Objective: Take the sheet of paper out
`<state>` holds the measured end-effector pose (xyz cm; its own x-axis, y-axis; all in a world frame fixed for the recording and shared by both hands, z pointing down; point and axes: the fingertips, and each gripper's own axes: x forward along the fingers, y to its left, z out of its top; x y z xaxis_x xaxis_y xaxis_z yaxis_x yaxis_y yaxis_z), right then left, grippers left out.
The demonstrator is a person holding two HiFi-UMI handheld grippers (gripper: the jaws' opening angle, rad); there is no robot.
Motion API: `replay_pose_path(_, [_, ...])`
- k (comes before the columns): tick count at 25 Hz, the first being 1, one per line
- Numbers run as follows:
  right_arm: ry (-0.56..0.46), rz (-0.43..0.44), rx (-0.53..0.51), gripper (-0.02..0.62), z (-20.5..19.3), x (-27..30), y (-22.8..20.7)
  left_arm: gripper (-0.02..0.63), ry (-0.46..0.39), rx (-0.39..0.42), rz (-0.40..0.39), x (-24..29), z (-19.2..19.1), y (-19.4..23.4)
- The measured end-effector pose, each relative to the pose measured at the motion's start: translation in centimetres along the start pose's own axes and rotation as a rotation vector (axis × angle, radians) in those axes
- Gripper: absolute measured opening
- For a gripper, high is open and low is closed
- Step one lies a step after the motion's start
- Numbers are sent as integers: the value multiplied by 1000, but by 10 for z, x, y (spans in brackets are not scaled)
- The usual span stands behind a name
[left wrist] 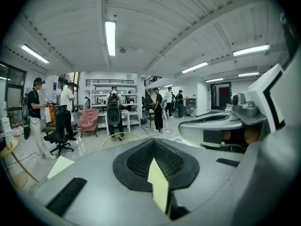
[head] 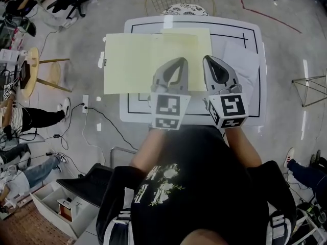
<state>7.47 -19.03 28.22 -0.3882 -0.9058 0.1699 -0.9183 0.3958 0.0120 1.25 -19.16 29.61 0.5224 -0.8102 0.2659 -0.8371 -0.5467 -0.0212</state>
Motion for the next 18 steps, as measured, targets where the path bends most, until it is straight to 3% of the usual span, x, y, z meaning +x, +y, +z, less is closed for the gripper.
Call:
replay_pose_path(8, [-36,5,-34,2,15,-16,40,2,-63,-2,9,-43,11,5])
replay_pose_path(18, [-47,-32,5,2,4,-58,79,2,-103,1,1,-92,3,5])
